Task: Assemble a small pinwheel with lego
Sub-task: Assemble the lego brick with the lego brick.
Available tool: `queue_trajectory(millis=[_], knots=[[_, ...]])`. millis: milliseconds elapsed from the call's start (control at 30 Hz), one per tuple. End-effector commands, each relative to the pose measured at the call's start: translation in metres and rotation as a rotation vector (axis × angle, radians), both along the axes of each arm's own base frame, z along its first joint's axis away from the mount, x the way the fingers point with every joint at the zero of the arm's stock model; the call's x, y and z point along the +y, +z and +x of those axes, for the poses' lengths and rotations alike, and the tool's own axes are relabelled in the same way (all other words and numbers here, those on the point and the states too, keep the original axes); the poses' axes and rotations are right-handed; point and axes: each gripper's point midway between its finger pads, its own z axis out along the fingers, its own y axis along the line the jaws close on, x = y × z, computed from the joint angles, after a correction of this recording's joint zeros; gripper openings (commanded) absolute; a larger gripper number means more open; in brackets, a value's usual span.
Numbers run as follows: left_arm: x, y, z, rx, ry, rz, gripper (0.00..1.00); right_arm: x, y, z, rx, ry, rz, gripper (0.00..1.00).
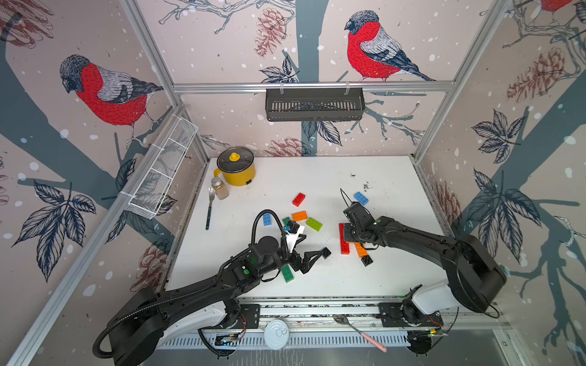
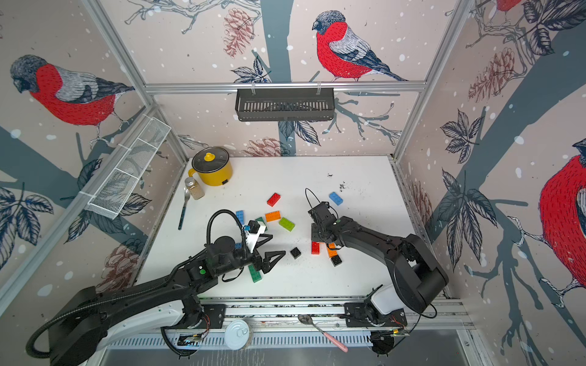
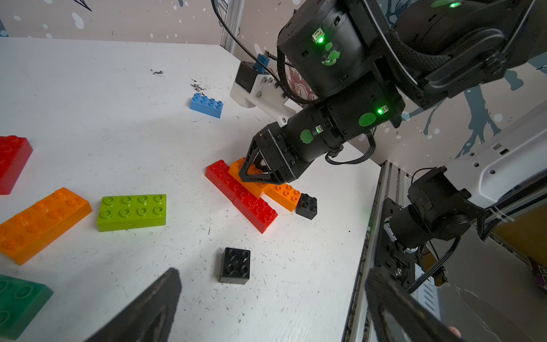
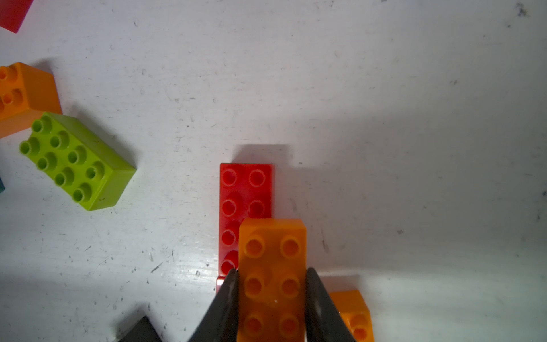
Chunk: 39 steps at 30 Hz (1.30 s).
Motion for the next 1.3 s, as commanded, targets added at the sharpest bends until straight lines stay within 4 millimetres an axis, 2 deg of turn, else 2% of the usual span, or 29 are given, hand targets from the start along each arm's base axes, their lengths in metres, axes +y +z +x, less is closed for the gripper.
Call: queue_trajectory(millis=[0,733,1067,1267], knots=[[-0.003,0.013,0.0,-0.025,-0.009,-0.041,0.97,-0.006,-0.001,-0.006,0.011,-0.018,-0.032,0.17],[-0.004,0.014,0.0,-0.018,-0.01,-0.044,0.97,-0.004,-0.007,-0.007,0.021,-0.029,-0.095,0.17],[-0.003,0.016,0.0,-0.02,-0.009,-0.05,0.97,-0.014,-0.019,-0.019,0.041,-0.023,-0.137,0.17],[-0.002,0.015,0.001,-0.018,0.0,-0.044,0.97,-0.023,-0.037,-0.033,0.081,-0.02,-0.18,0.15]])
